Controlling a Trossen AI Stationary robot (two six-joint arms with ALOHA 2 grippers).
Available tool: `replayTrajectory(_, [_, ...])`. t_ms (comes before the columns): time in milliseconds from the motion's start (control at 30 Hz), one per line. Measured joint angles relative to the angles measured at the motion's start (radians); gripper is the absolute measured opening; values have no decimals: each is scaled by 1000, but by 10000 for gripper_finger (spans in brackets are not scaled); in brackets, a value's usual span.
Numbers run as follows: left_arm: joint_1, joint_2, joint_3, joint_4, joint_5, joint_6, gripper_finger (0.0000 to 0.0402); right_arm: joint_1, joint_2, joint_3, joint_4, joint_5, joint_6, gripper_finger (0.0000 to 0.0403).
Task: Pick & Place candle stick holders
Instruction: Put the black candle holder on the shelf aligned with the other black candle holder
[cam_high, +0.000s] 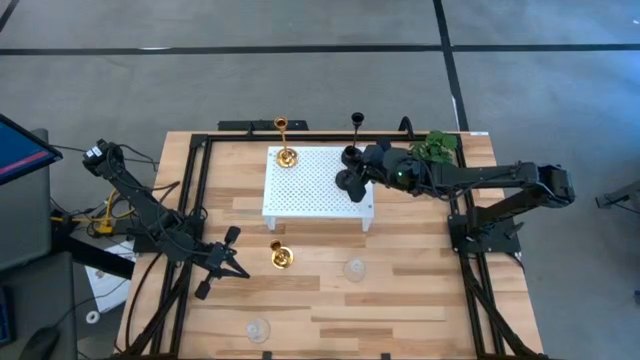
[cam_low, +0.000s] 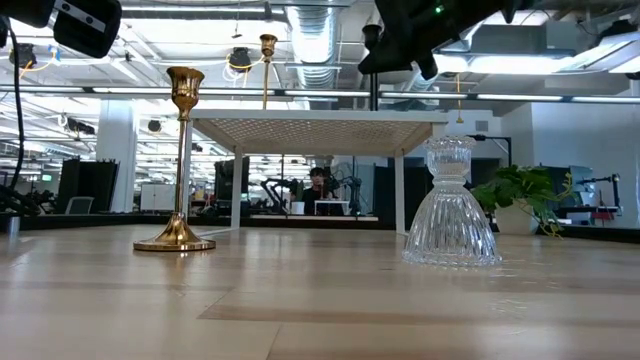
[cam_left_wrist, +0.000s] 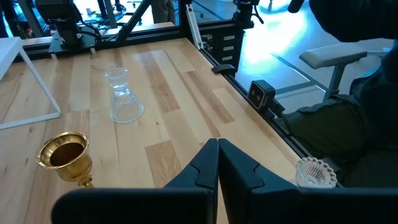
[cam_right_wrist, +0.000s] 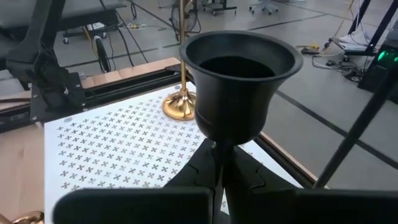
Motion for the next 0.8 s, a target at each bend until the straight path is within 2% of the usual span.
replayTrajectory(600, [0,0,0,0,0,1,7,-18,1,0,18,-28,0,0])
replayTrajectory(800, [0,0,0,1,-1,1,9,-38,51,2,77,-70,4,6])
